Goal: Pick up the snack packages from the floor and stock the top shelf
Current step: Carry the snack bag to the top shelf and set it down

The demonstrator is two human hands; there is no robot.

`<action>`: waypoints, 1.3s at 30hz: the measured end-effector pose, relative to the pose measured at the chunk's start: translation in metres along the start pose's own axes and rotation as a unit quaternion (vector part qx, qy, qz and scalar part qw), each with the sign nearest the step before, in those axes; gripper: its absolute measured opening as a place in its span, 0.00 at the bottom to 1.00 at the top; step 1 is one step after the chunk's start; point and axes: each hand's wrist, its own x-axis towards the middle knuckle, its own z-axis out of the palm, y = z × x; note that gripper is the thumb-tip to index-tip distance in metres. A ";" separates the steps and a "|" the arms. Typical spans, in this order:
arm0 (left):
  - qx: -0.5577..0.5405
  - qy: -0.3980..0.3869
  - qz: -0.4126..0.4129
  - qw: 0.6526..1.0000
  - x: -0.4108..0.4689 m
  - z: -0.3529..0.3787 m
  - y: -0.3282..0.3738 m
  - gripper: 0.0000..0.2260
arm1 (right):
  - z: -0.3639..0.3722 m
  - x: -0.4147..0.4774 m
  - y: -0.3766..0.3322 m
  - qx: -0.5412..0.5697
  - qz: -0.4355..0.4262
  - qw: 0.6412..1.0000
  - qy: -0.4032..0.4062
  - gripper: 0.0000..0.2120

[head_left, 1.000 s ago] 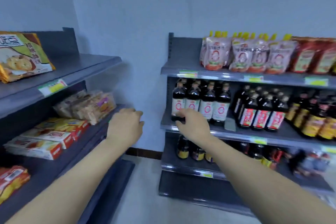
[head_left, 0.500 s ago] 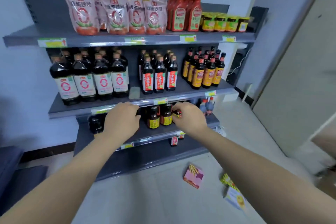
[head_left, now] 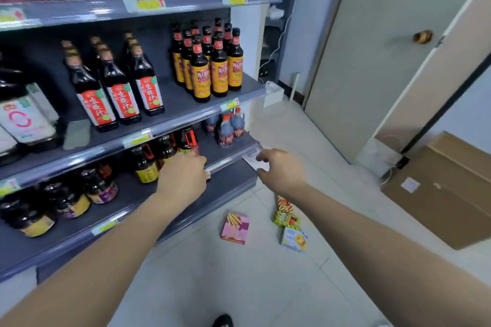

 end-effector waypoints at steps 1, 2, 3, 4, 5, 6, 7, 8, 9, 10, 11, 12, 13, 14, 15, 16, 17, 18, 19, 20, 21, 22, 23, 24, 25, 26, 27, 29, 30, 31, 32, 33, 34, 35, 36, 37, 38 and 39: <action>0.000 -0.005 0.014 1.000 0.015 0.009 0.008 0.11 | 0.001 0.008 0.013 -0.004 0.013 1.000 -0.002 0.15; -0.001 -0.009 0.027 1.000 0.029 0.017 0.016 0.11 | 0.002 0.015 0.025 -0.005 0.023 1.000 -0.005 0.15; 0.001 -0.015 0.040 0.999 0.042 0.025 0.024 0.12 | 0.003 0.021 0.037 -0.003 0.035 0.999 -0.010 0.15; 0.004 -0.023 0.053 0.998 0.056 0.033 0.033 0.11 | 0.005 0.028 0.051 -0.002 0.050 0.999 -0.013 0.15; 0.008 -0.034 0.064 0.997 0.071 0.041 0.043 0.10 | 0.005 0.035 0.064 -0.001 0.067 0.998 -0.017 0.16; 0.009 -0.046 0.074 0.996 0.084 0.050 0.052 0.09 | 0.006 0.040 0.078 -0.001 0.081 0.997 -0.019 0.16; 0.006 -0.057 0.084 0.995 0.098 0.059 0.062 0.09 | 0.007 0.045 0.092 -0.001 0.096 0.995 -0.022 0.16; 0.004 -0.069 0.095 0.993 0.110 0.068 0.071 0.10 | 0.008 0.050 0.106 0.000 0.109 0.994 -0.025 0.16; 0.004 -0.080 0.103 0.991 0.122 0.078 0.081 0.11 | 0.009 0.054 0.120 0.002 0.122 0.992 -0.029 0.16; 0.006 -0.091 0.111 0.990 0.133 0.087 0.091 0.12 | 0.012 0.059 0.134 0.005 0.136 0.990 -0.034 0.16; 0.008 -0.101 0.119 0.988 0.143 0.098 0.101 0.13 | 0.014 0.063 0.149 0.007 0.151 0.988 -0.039 0.16; 0.009 -0.111 0.128 0.986 0.153 0.108 0.111 0.13 | 0.017 0.068 0.164 0.010 0.165 0.985 -0.047 0.16; 0.008 -0.121 0.134 0.983 0.163 0.118 0.122 0.13 | 0.019 0.072 0.178 0.014 0.178 0.982 -0.054 0.16; 0.007 -0.129 0.138 0.982 0.173 0.129 0.132 0.13 | 0.022 0.077 0.194 0.018 0.189 0.980 -0.060 0.16; 0.004 -0.139 0.140 0.980 0.183 0.139 0.143 0.12 | 0.026 0.082 0.209 0.021 0.198 0.978 -0.066 0.16; 0.002 -0.149 0.141 0.979 0.192 0.151 0.154 0.11 | 0.029 0.088 0.225 0.024 0.205 0.976 -0.071 0.16; 0.002 -0.161 0.139 0.977 0.201 0.162 0.164 0.11 | 0.033 0.093 0.240 0.027 0.211 0.974 -0.079 0.16; 0.003 -0.173 0.138 0.975 0.209 0.175 0.174 0.10 | 0.037 0.099 0.256 0.030 0.217 0.972 -0.088 0.16; 0.004 -0.182 0.138 0.974 0.217 0.188 0.183 0.10 | 0.042 0.104 0.272 0.033 0.223 0.969 -0.096 0.16; 0.004 -0.190 0.139 0.972 0.224 0.202 0.193 0.10 | 0.048 0.108 0.287 0.035 0.229 0.967 -0.104 0.16; 0.006 -0.200 0.138 0.970 0.230 0.216 0.202 0.09 | 0.054 0.113 0.302 0.037 0.235 0.965 -0.113 0.16; 0.009 -0.211 0.136 0.968 0.237 0.229 0.210 0.09 | 0.060 0.119 0.316 0.041 0.242 0.962 -0.120 0.16; 0.012 -0.222 0.135 0.966 0.243 0.243 0.218 0.08 | 0.068 0.124 0.329 0.046 0.251 0.959 -0.126 0.16; 0.012 -0.230 0.133 0.964 0.249 0.257 0.224 0.08 | 0.077 0.130 0.342 0.051 0.260 0.955 -0.132 0.15; 0.013 -0.239 0.129 0.962 0.256 0.271 0.231 0.08 | 0.086 0.135 0.353 0.057 0.267 0.952 -0.139 0.16; 0.015 -0.250 0.127 0.960 0.262 0.285 0.236 0.08 | 0.096 0.140 0.364 0.061 0.275 0.948 -0.150 0.16; 0.020 -0.261 0.128 0.957 0.268 0.298 0.240 0.07 | 0.107 0.145 0.374 0.063 0.281 0.944 -0.161 0.16; 0.030 -0.276 0.138 0.951 0.280 0.328 0.248 0.07 | 0.130 0.155 0.394 0.062 0.296 0.936 -0.182 0.16; 0.034 -0.282 0.141 0.948 0.287 0.342 0.252 0.07 | 0.141 0.161 0.405 0.063 0.304 0.931 -0.192 0.16; 0.036 -0.290 0.142 0.946 0.293 0.356 0.256 0.07 | 0.153 0.166 0.415 0.065 0.314 0.926 -0.201 0.16; 0.036 -0.298 0.145 0.943 0.300 0.370 0.260 0.07 | 0.164 0.170 0.426 0.067 0.327 0.920 -0.207 0.16; 0.035 -0.304 0.147 0.941 0.307 0.385 0.263 0.07 | 0.176 0.175 0.437 0.069 0.339 0.913 -0.215 0.16; 0.033 -0.309 0.148 0.939 0.314 0.401 0.266 0.07 | 0.189 0.178 0.447 0.073 0.351 0.907 -0.222 0.16; 0.029 -0.313 0.150 0.937 0.319 0.417 0.268 0.07 | 0.203 0.182 0.458 0.077 0.362 0.900 -0.228 0.16; 0.024 -0.315 0.155 0.936 0.325 0.436 0.271 0.07 | 0.219 0.185 0.469 0.083 0.373 0.894 -0.232 0.16; 0.021 -0.318 0.160 0.934 0.330 0.455 0.273 0.06 | 0.235 0.188 0.479 0.087 0.382 0.889 -0.236 0.15; 0.020 -0.323 0.163 0.932 0.334 0.475 0.275 0.06 | 0.252 0.190 0.490 0.090 0.386 0.886 -0.241 0.15; 0.023 -0.327 0.166 0.930 0.337 0.495 0.276 0.06 | 0.270 0.192 0.500 0.094 0.390 0.882 -0.248 0.15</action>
